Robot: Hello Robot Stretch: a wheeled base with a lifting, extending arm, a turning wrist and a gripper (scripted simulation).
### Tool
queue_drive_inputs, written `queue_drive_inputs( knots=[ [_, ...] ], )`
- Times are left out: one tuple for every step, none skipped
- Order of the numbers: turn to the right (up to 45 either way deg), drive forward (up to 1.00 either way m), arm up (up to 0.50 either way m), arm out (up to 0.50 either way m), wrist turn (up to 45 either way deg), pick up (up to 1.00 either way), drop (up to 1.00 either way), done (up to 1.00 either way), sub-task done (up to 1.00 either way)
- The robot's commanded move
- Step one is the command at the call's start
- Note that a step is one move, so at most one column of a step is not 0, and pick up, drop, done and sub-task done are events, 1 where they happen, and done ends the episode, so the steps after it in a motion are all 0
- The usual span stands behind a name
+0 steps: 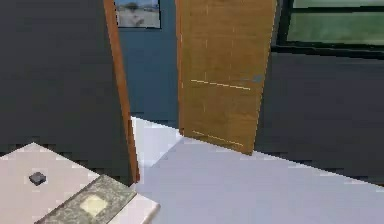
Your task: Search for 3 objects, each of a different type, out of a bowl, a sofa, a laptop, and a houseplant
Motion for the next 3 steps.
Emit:
queue_drive_inputs(
  knots=[
    [39.0, 0.00, 0.00, 0.00, 0.0, 0.00, 0.00, 0.00, 0.00],
    [0.0, 0.75, 0.00, 0.00, 0.0, 0.00, 0.00, 0.00, 0.00],
    [-45.0, 0.00, 0.00, 0.00, 0.0, 0.00, 0.00, 0.00, 0.00]
  ],
)
